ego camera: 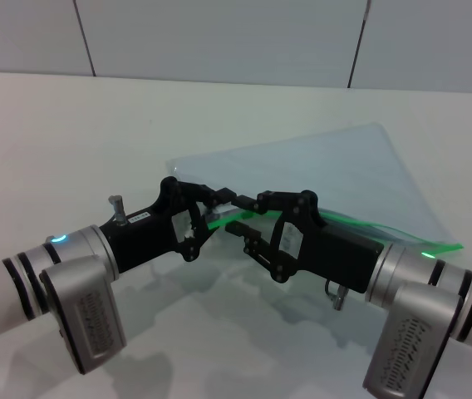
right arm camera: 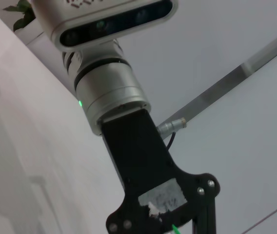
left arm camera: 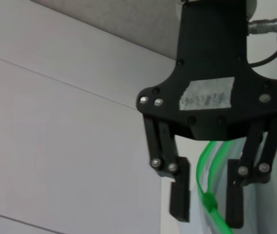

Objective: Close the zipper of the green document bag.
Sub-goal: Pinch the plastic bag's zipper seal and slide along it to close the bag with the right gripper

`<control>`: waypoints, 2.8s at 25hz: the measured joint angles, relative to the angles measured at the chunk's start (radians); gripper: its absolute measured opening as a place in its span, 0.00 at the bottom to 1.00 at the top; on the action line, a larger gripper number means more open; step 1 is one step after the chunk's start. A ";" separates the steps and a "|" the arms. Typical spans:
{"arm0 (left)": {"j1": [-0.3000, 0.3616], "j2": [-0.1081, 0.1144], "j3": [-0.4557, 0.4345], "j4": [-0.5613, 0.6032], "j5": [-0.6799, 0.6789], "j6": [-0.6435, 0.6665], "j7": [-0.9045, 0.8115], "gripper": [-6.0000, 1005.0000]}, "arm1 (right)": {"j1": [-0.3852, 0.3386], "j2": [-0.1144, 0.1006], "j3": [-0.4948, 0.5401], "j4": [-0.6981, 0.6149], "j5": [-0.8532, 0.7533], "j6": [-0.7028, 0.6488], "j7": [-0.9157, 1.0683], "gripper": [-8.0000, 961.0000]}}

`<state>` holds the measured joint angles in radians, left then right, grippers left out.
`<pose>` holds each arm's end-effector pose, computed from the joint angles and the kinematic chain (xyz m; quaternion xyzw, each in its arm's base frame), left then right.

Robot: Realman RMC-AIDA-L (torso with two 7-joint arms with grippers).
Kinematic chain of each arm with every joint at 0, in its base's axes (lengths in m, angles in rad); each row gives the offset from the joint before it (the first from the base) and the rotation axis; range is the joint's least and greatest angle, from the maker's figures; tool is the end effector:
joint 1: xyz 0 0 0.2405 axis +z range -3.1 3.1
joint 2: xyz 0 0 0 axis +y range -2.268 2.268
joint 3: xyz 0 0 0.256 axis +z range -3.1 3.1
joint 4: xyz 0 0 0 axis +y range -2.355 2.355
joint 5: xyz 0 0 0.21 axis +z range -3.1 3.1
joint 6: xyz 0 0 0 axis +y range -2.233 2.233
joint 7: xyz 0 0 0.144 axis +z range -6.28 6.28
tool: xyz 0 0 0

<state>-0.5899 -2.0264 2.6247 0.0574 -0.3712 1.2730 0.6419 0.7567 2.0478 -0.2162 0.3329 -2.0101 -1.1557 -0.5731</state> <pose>-0.2738 0.3203 -0.0688 -0.8228 0.3912 -0.0892 0.4025 0.2035 0.3109 -0.1296 -0.8663 -0.3218 0.1881 0.3327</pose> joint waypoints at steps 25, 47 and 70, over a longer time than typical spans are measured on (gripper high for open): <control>0.001 0.000 0.000 -0.002 0.023 0.000 -0.001 0.13 | -0.002 0.000 0.002 0.011 -0.001 0.045 -0.063 0.14; 0.025 -0.002 0.000 -0.002 0.020 0.000 0.000 0.16 | -0.078 -0.005 0.077 0.004 0.009 0.045 -0.099 0.09; 0.042 0.000 -0.014 -0.005 0.005 -0.006 0.003 0.18 | -0.238 -0.006 0.392 -0.121 0.014 0.045 -0.105 0.10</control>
<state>-0.5475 -2.0263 2.6105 0.0520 -0.3665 1.2674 0.6448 0.5184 2.0416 0.1759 0.2122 -1.9959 -1.1106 -0.6777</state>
